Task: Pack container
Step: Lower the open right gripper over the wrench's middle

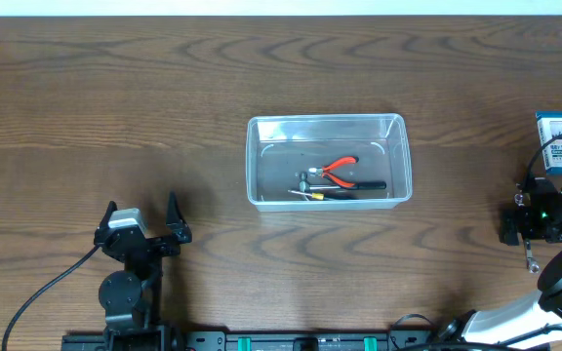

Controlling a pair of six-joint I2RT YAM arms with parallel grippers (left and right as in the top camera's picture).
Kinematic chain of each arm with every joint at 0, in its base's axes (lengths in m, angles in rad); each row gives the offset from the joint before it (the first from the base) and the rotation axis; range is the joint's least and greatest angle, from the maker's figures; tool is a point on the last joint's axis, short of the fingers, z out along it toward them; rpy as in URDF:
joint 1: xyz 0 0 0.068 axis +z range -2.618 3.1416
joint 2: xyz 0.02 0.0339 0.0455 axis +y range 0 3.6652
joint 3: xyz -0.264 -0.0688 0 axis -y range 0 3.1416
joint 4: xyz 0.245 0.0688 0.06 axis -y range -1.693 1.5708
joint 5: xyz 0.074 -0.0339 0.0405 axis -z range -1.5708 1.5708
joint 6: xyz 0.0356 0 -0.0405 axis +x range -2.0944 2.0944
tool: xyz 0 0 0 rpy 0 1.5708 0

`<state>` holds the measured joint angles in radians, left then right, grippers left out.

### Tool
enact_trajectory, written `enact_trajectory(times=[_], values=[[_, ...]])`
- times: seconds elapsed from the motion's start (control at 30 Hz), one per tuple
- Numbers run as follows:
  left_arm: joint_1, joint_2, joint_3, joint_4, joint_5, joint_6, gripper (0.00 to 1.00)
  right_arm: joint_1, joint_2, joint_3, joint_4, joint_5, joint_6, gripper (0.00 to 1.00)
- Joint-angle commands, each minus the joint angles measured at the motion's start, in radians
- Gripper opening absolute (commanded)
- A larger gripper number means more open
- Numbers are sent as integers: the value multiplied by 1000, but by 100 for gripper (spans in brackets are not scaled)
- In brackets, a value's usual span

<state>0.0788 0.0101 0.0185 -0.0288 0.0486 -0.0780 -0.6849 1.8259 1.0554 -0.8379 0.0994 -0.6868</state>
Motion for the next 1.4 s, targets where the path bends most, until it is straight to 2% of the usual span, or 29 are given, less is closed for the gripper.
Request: enact_trajectory(times=[0.0,1.37], values=[[6,-6,-14,-41,-16,5,98,5,7,-11,6,6,13,99],[6,-6,-14,-41,-16,5,98,-6,7,-24,15,-33,13,99]])
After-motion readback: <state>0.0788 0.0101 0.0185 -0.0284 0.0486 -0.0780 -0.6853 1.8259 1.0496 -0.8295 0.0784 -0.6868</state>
